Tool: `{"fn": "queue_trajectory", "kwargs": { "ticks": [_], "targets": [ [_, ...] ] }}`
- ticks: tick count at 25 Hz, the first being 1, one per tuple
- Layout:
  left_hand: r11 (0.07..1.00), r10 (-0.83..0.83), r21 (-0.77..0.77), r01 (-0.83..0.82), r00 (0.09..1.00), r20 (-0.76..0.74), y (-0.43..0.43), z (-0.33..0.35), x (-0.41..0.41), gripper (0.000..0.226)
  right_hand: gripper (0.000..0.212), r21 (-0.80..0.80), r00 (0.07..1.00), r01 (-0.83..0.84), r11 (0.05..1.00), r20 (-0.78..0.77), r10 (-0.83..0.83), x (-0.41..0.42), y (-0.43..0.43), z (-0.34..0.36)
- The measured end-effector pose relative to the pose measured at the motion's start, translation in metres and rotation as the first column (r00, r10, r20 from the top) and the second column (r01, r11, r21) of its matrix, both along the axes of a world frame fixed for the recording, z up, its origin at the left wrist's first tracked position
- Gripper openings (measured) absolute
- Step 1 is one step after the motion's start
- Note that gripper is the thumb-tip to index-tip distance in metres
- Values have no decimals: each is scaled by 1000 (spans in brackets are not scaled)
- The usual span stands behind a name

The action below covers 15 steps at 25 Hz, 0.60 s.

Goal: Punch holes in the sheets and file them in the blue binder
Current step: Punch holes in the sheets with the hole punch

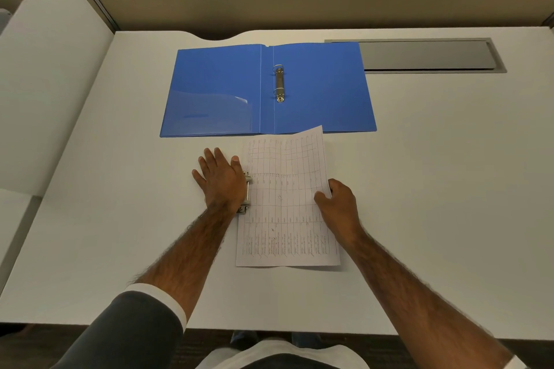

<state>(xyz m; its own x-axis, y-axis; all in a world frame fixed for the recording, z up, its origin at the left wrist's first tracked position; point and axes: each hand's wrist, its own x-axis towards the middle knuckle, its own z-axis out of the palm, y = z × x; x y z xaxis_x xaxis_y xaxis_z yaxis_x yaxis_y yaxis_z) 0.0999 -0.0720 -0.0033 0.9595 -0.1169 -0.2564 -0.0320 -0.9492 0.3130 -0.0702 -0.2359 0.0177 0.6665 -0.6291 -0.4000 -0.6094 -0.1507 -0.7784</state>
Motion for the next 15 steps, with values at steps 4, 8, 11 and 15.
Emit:
{"fn": "queue_trajectory", "kwargs": {
  "ticks": [4,8,11,15],
  "targets": [
    [1000,3,5,-3,1000,-2,0,0,0,63,9,2,1000,-13,1000,11,13,-1,0,5],
    [1000,6,8,-6,1000,1,0,0,0,64,7,5,1000,-21,1000,17,21,-2,0,7],
    [1000,4,19,-4,1000,7,0,-2,0,64,11,2,1000,-19,1000,14,19,-2,1,6],
    [999,15,49,-17,1000,24,-1,-2,0,65,16,6,1000,-11,1000,7,11,-1,0,4]
  ]
}}
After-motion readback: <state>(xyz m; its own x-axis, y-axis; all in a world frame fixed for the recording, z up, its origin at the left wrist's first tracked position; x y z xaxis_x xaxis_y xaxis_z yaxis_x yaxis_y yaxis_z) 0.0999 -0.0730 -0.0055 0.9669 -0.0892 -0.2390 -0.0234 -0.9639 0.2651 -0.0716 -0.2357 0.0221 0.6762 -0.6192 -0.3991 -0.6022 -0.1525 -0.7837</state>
